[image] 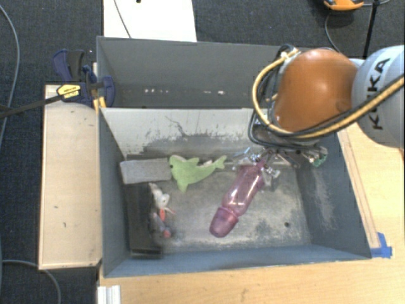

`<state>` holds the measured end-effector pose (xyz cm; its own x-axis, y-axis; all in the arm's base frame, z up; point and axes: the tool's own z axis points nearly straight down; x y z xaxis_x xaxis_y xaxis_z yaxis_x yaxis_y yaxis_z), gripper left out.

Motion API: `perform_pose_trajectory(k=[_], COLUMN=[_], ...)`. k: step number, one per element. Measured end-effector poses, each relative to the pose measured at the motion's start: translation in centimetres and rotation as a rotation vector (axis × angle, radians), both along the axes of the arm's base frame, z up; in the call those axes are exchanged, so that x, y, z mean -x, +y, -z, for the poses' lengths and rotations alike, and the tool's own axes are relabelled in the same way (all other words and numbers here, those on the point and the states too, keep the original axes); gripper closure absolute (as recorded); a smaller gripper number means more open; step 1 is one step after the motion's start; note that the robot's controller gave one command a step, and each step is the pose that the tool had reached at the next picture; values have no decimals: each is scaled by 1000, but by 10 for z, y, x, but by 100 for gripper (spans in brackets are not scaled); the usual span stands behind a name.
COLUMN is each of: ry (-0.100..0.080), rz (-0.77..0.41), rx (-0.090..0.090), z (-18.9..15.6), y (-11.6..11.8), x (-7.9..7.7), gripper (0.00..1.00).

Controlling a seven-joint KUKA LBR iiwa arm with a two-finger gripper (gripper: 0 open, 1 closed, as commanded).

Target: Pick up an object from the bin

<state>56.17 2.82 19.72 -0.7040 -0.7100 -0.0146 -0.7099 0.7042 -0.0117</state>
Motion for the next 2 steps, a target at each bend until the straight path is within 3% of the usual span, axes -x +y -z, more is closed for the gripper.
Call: perform_pose_trajectory(k=[2], ry=[2], rz=[35], rx=[-3], z=[-3], y=[-4], x=[1], gripper=[100])
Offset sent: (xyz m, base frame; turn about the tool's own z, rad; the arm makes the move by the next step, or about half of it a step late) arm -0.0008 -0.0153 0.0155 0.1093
